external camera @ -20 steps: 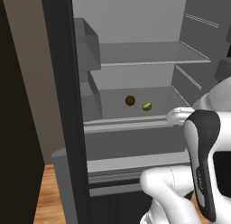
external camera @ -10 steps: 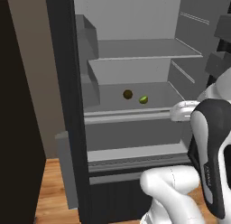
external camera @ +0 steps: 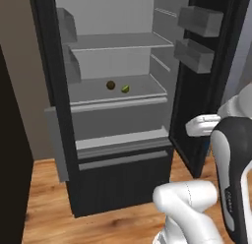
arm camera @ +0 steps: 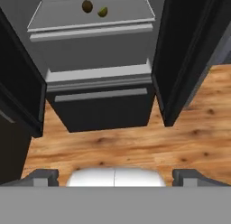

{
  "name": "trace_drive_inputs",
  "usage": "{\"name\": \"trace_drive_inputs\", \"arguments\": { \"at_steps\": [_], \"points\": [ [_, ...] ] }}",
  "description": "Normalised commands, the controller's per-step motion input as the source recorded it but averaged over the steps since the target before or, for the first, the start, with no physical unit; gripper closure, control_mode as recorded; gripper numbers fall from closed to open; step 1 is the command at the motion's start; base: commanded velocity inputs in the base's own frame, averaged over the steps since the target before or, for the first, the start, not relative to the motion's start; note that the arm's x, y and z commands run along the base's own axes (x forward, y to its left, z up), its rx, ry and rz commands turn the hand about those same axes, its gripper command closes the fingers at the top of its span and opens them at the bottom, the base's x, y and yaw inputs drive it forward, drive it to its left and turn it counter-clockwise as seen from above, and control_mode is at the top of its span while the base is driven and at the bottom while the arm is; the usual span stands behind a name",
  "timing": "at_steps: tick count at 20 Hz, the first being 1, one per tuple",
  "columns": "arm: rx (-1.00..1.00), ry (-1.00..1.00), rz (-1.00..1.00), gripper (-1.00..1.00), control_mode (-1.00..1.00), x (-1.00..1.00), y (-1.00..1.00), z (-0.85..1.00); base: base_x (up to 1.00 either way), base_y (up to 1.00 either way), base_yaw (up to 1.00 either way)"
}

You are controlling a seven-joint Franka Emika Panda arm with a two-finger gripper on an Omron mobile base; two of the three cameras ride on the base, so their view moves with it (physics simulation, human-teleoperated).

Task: Place the liquor on the top shelf of the fridge to keep it out of children's reach, and place the kiwi and avocado on lower shelves for easy access.

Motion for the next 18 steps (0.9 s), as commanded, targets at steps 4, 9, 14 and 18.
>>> {"name": "trace_drive_inputs", "arguments": {
  "at_steps": [4,9,14,18],
  "points": [
    [0.00,0.00,0.00,-1.00,1.00,0.00,0.00,0.00,-0.10,-0.57,-0.65],
    [0.00,0.00,0.00,-1.00,1.00,0.00,0.00,0.00,0.00,-0.43,-0.77],
    [0.00,0.00,0.00,-1.00,1.00,0.00,0.00,0.00,0.01,-0.37,-0.78],
    [0.00,0.00,0.00,-1.00,1.00,0.00,0.00,0.00,0.02,-0.35,-0.78]
  ]
}}
